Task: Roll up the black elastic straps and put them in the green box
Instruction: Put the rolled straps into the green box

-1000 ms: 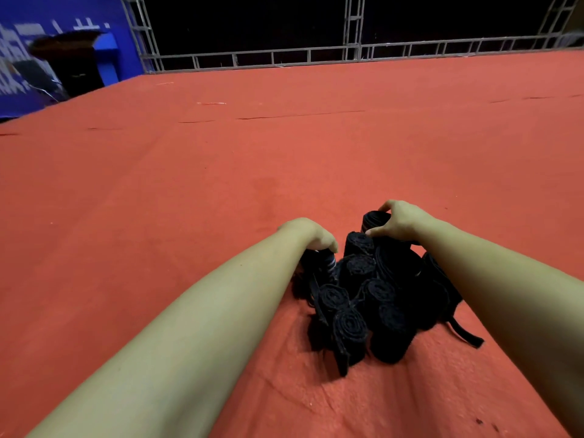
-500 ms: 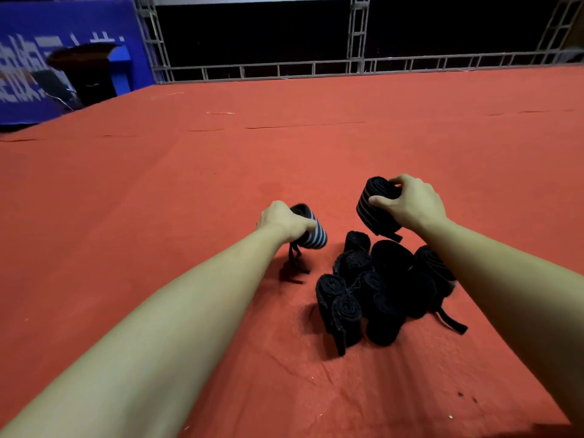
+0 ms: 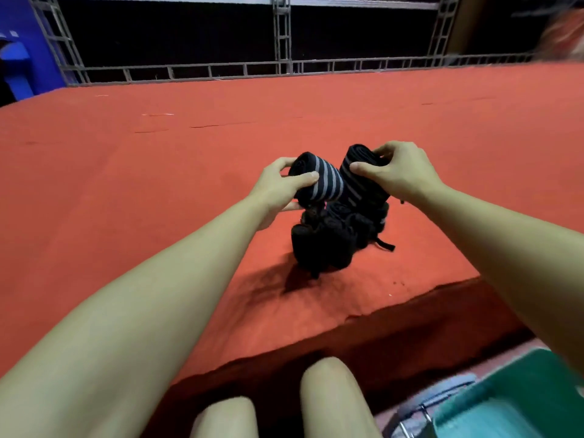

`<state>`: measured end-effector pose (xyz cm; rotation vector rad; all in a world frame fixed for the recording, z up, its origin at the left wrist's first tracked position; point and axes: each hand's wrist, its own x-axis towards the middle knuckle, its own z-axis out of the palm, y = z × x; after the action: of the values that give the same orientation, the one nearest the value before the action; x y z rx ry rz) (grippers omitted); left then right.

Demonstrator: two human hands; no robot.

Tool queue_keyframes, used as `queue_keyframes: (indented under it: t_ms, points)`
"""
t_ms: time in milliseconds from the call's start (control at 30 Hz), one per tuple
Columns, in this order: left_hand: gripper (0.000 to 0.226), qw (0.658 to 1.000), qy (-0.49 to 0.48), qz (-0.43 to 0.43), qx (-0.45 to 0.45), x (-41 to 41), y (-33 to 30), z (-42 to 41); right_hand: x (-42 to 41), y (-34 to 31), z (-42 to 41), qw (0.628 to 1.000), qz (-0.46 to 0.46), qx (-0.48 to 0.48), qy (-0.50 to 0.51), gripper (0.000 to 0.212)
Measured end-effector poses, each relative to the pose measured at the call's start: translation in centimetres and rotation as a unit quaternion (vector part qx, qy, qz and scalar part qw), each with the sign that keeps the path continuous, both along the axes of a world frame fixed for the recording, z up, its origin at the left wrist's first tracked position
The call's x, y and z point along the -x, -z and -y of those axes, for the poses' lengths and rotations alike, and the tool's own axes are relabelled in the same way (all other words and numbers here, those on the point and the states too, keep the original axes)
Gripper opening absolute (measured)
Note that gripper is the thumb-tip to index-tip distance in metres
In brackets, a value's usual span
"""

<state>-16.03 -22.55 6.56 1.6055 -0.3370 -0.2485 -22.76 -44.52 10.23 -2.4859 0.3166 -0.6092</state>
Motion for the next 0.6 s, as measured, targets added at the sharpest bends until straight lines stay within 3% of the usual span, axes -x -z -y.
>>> queue_keyframes:
  t_ms: [133, 300, 400, 533, 600]
  points:
    - [0.041, 0.998, 0.066, 0.0, -0.013, 4.8, 1.0, 4.4, 7.7, 0.1, 2.2, 0.996, -0.037, 0.047, 0.063, 0.051]
    - [0.054, 0.986, 0.15, 0.018, -0.065, 11.3, 3.4, 11.5, 16.9, 3.1, 6.4, 0.983, -0.084, 0.067, 0.148, 0.049]
    - [0.058, 0.974, 0.192, 0.047, -0.115, 15.0, 5.4, 15.9, 21.9, 5.9, 9.7, 0.974, -0.113, 0.061, 0.187, 0.053]
    - [0.039, 0.949, 0.237, 0.078, -0.193, 19.7, 8.9, 21.4, 28.2, 10.4, 14.1, 0.964, -0.155, 0.021, 0.215, 0.046]
    - [0.055, 0.931, 0.253, 0.101, -0.243, 21.7, 10.7, 23.8, 30.8, 13.1, 16.1, 0.958, -0.183, 0.002, 0.22, 0.044]
